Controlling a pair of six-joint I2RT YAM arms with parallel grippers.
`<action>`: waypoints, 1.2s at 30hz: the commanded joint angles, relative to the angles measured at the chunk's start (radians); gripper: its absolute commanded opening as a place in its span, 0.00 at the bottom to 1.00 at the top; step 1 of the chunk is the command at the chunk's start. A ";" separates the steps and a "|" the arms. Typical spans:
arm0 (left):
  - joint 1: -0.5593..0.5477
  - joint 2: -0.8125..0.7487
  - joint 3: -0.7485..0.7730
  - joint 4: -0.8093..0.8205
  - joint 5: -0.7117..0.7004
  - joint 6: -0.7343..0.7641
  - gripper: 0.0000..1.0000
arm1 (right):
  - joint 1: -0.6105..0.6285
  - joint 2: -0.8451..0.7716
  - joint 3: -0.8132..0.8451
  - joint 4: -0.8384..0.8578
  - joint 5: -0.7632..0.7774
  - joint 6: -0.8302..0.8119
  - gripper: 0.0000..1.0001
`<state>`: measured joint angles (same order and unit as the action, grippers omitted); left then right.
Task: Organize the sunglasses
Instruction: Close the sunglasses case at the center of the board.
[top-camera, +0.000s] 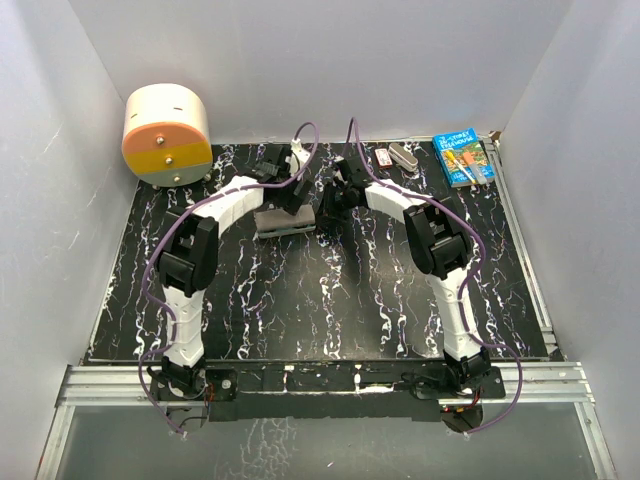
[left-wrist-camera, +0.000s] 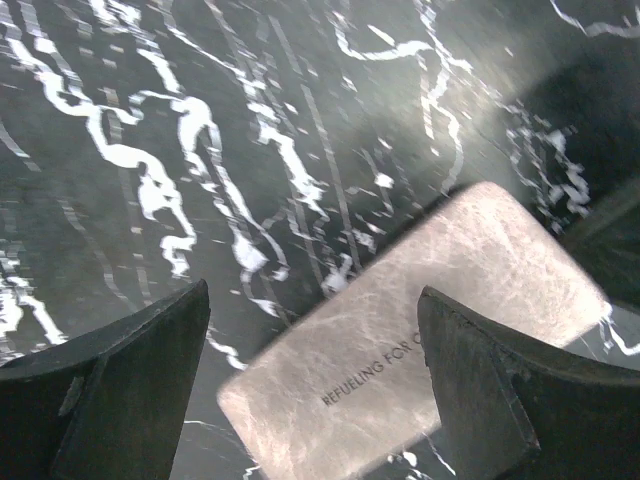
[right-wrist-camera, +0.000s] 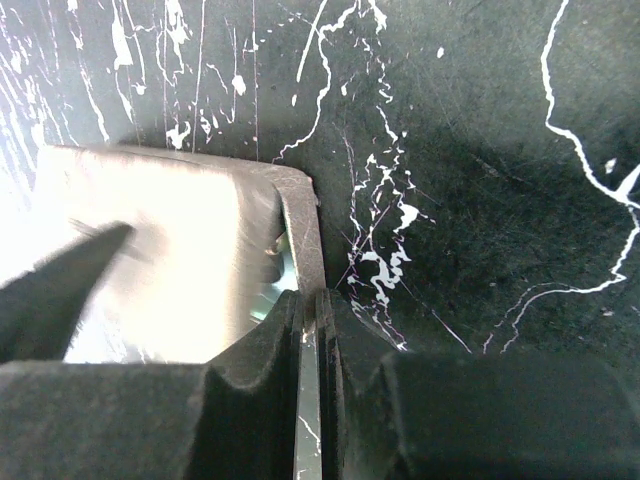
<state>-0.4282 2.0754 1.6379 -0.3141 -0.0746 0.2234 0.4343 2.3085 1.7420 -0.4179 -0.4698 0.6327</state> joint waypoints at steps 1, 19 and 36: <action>-0.038 -0.051 -0.052 -0.075 0.031 -0.017 0.83 | -0.006 0.011 -0.033 0.036 0.023 0.036 0.08; -0.069 -0.039 -0.003 -0.097 0.024 -0.013 0.83 | -0.046 -0.030 -0.139 0.176 -0.151 0.064 0.29; -0.152 0.049 0.099 -0.085 0.057 -0.103 0.83 | -0.101 -0.029 -0.289 0.394 -0.309 0.131 0.34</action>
<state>-0.5621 2.0998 1.6901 -0.3599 -0.0612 0.1753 0.3286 2.2745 1.4788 -0.0616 -0.7967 0.7788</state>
